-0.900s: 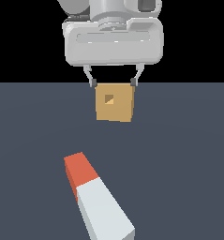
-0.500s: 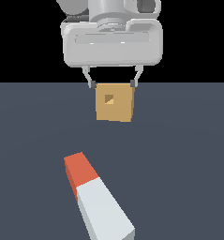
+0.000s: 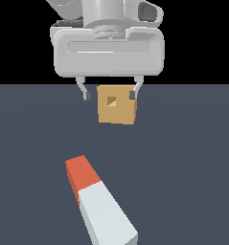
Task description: Insert the peg into the horizontal hole in a box.
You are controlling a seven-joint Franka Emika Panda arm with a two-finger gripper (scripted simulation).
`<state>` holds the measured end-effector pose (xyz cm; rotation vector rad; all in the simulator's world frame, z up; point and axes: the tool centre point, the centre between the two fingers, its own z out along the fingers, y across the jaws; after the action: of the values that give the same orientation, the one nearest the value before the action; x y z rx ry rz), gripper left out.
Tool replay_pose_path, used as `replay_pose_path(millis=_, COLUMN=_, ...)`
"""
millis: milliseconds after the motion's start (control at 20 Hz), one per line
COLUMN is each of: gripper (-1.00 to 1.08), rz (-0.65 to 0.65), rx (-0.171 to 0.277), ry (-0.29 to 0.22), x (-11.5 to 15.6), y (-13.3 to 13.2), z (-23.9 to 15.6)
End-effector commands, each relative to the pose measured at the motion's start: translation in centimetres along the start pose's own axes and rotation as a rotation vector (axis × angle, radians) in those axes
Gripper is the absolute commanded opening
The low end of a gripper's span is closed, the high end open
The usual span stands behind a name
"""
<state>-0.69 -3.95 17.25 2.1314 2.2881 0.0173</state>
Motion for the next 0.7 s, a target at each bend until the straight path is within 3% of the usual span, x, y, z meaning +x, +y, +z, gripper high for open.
replay_pose_path(millis=0, gripper=1.00, rz=-0.035, rx=0.001, ry=0.001, x=-1.0, y=-0.4, z=0.7)
replay_pose_path(millis=650, gripper=1.00, rz=-0.257, rx=0.009, ry=0.004, x=-7.5, y=-2.1, z=5.4)
